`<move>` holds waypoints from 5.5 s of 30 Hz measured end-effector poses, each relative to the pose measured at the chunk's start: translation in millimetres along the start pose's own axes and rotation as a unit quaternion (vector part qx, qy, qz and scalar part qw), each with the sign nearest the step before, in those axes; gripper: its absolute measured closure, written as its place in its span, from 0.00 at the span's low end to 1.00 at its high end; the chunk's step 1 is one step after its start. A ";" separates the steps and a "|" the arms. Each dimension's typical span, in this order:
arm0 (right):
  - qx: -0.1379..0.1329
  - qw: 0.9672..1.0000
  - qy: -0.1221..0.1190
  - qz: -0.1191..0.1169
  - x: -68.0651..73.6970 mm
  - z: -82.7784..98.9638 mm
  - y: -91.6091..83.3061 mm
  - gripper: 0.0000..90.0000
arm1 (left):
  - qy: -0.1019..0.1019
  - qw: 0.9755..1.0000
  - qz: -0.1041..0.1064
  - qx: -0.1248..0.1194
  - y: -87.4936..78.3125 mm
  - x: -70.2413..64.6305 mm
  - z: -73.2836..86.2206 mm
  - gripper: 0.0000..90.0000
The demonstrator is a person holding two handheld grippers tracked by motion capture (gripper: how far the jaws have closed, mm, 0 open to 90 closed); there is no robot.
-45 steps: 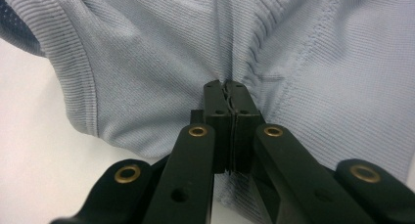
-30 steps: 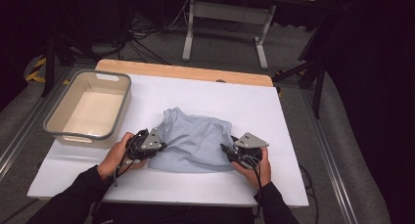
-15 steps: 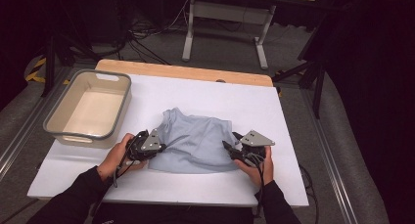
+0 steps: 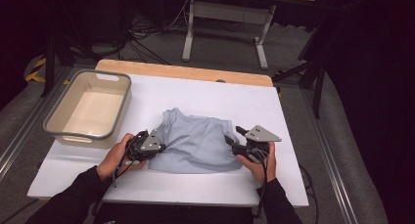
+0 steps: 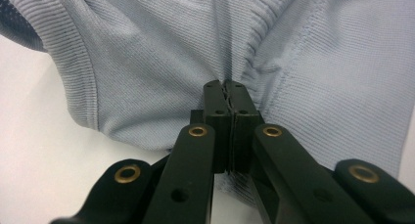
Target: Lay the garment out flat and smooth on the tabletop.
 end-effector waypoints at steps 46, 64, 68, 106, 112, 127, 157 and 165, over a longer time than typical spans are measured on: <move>-0.033 0.998 -0.045 -0.028 17.3 -45.1 16.4 0.83 | -0.160 0.980 -0.080 -0.089 0.2 59.5 -22.6 0.33; -0.054 0.998 -0.037 -0.013 13.5 -44.8 15.8 0.84 | -0.165 0.977 -0.026 -0.129 5.9 73.2 -33.3 0.90; -0.056 0.998 -0.035 -0.007 10.7 -45.4 17.5 0.84 | -0.160 0.976 -0.046 -0.144 -3.1 72.9 -39.0 0.92; -0.051 0.992 -0.116 -0.024 50.9 -42.5 9.5 0.83 | -0.047 0.984 -0.050 -0.163 -47.3 26.8 -49.6 0.93; -0.047 0.992 -0.118 -0.021 58.5 -32.6 12.2 0.83 | -0.036 0.986 -0.034 -0.159 -46.5 11.5 -43.6 0.93; 0.015 0.992 -0.105 -0.074 64.0 -5.7 24.4 0.83 | -0.022 0.994 -0.011 -0.110 -23.2 -3.6 -25.5 0.93; 0.074 0.990 -0.102 -0.067 56.1 18.5 46.2 0.73 | -0.014 0.998 -0.012 -0.055 7.6 2.9 -10.9 0.93; 0.012 0.994 -0.095 -0.060 55.8 -0.9 19.3 0.63 | -0.014 0.998 -0.011 -0.056 7.3 2.4 -10.6 0.93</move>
Point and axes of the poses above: each handheld gripper's, and its own axes: y roughly forward along the jaws, z roughly out of its underside, x roughly to its left, the point moved 2 cm from there along y, roughly forward along the jaws
